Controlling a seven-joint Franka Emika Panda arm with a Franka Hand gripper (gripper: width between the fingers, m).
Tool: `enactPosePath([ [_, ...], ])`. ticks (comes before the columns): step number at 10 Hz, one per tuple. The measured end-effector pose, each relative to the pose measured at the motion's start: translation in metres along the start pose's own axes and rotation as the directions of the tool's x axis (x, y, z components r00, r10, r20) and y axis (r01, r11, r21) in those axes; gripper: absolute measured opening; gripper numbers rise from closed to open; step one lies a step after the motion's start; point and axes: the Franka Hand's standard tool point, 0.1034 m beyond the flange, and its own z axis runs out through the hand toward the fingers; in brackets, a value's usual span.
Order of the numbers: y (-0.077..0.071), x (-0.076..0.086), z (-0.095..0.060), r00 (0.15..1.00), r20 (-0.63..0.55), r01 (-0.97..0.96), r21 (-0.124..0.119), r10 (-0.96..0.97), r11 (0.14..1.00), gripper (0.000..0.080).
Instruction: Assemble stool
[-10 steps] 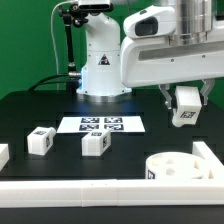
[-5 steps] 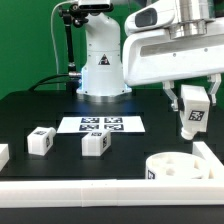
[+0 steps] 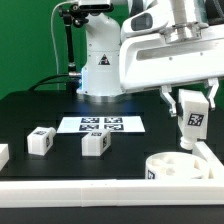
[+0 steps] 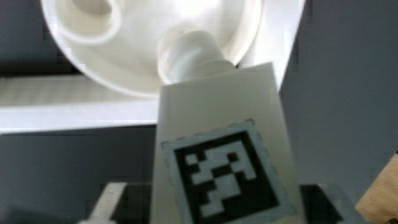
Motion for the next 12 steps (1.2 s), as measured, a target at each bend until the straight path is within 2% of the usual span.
enactPosePath([
  [1, -0.004, 0.003, 0.009, 1.0, -0.001, 0.003, 0.004, -0.003, 1.0, 0.0328],
  [3, 0.002, 0.016, 0.022, 1.0, -0.01, 0.015, 0.003, -0.015, 1.0, 0.0328],
  [5, 0.001, 0.015, 0.023, 0.999, -0.028, 0.018, 0.003, -0.018, 1.0, 0.0328],
  [6, 0.001, 0.02, 0.021, 0.996, -0.082, 0.018, 0.003, -0.018, 1.0, 0.0328],
  [7, 0.003, 0.018, 0.022, 0.987, -0.156, 0.024, -0.001, -0.023, 1.0, 0.0328],
  [8, 0.006, 0.012, 0.024, 0.989, -0.146, 0.029, -0.005, -0.03, 1.0, 0.0328],
  [12, 0.002, 0.007, 0.026, 0.99, -0.139, 0.032, -0.002, -0.032, 0.999, 0.0328],
])
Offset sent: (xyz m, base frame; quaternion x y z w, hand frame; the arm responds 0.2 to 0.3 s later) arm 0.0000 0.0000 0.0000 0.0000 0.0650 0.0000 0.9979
